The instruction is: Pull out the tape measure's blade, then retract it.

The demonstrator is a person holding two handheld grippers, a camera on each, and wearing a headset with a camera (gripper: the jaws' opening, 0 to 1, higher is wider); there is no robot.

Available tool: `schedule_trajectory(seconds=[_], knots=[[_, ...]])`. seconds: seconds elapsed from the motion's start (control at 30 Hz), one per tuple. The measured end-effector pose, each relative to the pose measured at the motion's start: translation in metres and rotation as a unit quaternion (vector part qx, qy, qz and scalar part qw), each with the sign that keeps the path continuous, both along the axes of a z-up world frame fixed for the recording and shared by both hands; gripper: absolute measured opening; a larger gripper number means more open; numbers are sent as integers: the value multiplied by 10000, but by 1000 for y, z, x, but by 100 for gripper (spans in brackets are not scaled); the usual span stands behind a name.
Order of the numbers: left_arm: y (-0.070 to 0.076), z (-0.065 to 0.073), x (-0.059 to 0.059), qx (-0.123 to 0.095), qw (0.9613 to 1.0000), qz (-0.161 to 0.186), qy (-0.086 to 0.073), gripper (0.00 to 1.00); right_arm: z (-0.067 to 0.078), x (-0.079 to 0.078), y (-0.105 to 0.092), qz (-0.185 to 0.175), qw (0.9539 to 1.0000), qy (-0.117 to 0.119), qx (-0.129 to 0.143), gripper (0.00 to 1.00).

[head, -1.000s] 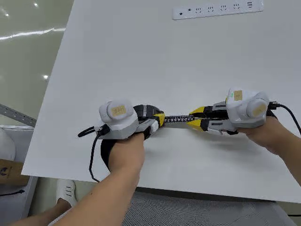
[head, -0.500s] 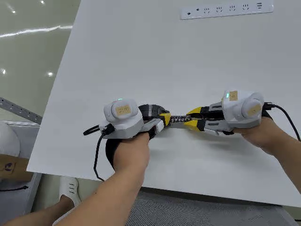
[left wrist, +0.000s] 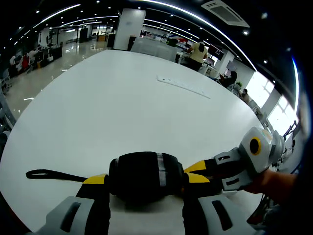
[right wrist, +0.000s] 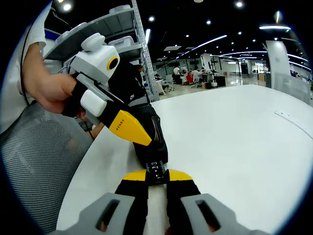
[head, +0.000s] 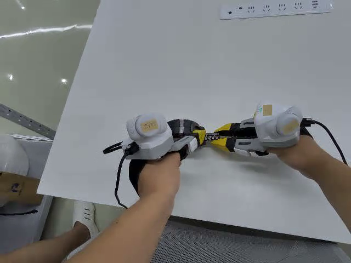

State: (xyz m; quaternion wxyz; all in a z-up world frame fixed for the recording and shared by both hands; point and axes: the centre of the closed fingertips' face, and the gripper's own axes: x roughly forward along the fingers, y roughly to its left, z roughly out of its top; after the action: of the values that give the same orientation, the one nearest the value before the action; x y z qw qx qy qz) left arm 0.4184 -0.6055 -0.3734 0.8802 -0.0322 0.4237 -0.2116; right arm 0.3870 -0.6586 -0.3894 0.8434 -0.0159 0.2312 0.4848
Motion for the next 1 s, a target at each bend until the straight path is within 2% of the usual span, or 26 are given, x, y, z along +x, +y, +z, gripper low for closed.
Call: schedule_trajectory(seconds=[0.2,0.47,0.63,1.0], knots=[[0,0,0,-39,10000,30,18,57,-1,3,8,50,10000,-11,8,11],[0,0,-1,-7,10000,7,-15,57,-2,2,6,79,10000,16,-11,12],[-3,-1,-3,127,9998,-132,-94,57,-6,0,7,98,9999,34,-85,13],[-2,0,-2,97,9998,-152,-92,58,-7,2,5,71,9999,-34,-145,14]])
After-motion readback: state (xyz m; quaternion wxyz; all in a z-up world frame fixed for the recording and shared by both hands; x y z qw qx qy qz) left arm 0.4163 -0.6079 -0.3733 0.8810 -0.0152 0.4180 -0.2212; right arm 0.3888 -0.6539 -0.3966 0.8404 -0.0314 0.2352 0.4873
